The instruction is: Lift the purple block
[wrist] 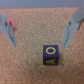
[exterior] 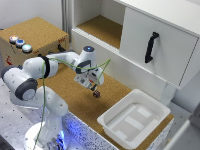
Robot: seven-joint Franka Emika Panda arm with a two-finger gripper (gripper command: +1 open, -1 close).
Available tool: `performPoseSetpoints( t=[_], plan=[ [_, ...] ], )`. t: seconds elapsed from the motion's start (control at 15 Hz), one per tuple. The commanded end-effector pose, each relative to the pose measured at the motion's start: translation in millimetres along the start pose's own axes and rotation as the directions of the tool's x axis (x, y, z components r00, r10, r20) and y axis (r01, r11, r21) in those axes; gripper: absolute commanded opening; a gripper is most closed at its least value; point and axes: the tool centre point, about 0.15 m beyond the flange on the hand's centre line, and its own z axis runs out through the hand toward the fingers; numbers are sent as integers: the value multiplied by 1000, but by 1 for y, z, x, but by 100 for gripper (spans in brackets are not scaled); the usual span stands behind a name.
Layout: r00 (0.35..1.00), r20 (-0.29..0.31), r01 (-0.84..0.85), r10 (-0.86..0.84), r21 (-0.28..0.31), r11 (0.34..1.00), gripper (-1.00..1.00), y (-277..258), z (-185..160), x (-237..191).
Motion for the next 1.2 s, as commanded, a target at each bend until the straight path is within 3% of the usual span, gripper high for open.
performPoseSetpoints(
  t=[0.0, 0.33, 0.53, 1.13],
  plan=[
    [997, 41, 70, -68, -46, 997, 100, 20, 37, 14],
    [1000, 29, 4, -2, -77, 997, 100, 31, 61, 19],
    [1000, 17, -10, 11, -53, 999, 100, 22, 69, 23],
    [998, 59, 13, -10, -60, 998, 100, 6, 82, 10]
  ],
)
